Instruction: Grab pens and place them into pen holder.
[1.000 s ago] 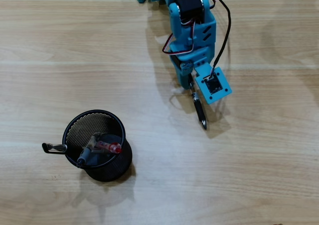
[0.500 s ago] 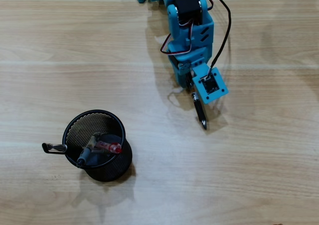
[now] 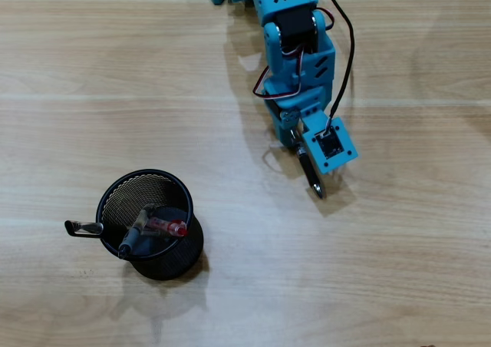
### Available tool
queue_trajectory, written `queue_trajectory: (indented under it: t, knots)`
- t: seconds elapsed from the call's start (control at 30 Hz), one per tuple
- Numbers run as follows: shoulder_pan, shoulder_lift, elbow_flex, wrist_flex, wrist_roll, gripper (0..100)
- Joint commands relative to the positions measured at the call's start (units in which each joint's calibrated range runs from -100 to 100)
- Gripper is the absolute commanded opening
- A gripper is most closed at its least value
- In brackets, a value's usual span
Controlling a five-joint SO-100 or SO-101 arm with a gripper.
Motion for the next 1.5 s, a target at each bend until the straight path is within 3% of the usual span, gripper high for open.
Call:
queue_trajectory:
  t: [0.0,0.4,0.93,1.2,1.47]
  knots:
    - [-0.13,0.48,-0.31,0.81,-0.13,2]
    - [1.41,-1.45,-1.39,0.9,-0.08,2]
    - [5.31,-31.94,3.21,-2.2,0.17,2]
    - [7.58,-45.64,20.24,-28.81,-0.08,2]
    - [10.4,-53.45,44.85,-71.42,-0.18,2]
